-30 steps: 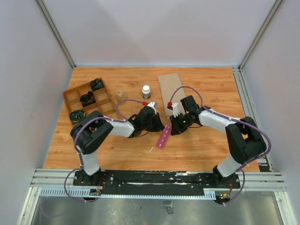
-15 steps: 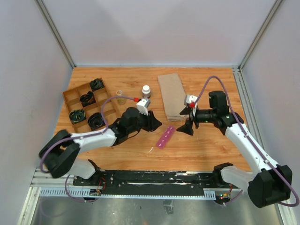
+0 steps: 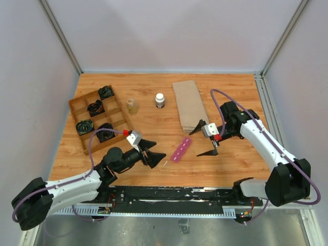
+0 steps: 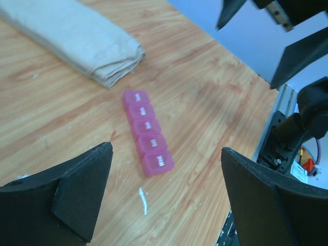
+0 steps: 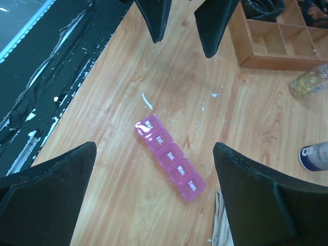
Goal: Sort the pills into containers
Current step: Open the pill container at the center of the board.
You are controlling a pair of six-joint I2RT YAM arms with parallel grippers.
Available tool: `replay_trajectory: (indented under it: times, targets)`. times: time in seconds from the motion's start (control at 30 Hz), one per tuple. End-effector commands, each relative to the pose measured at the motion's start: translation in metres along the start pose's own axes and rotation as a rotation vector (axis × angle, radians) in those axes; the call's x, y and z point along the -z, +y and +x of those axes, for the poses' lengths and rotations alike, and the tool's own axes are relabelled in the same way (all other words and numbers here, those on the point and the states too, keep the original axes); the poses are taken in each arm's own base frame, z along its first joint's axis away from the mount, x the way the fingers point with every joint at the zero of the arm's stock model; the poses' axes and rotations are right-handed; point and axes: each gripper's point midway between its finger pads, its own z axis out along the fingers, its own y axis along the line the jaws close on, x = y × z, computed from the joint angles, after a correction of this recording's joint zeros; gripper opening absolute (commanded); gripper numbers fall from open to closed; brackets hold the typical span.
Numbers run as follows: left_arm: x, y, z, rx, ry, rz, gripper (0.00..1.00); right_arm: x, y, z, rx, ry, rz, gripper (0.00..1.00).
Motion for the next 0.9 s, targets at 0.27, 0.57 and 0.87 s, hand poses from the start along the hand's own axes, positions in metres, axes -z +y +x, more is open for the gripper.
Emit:
replay_trajectory:
  times: [0.27, 0.57, 0.87]
  targets:
    - [-0.045, -0.015, 0.005, -0.466, -0.019, -0.206, 0.92, 0.002, 0.017, 0.013, -0.030, 0.077, 0.006, 0.99]
    - [-0.080, -0.017, 0.050, -0.470, 0.017, -0.143, 0.96, 0.004, 0.013, 0.014, -0.071, 0.096, 0.015, 0.99]
    - [-0.101, -0.003, 0.079, -0.474, 0.111, -0.214, 0.95, 0.007, 0.010, 0.012, -0.083, 0.107, 0.026, 0.99]
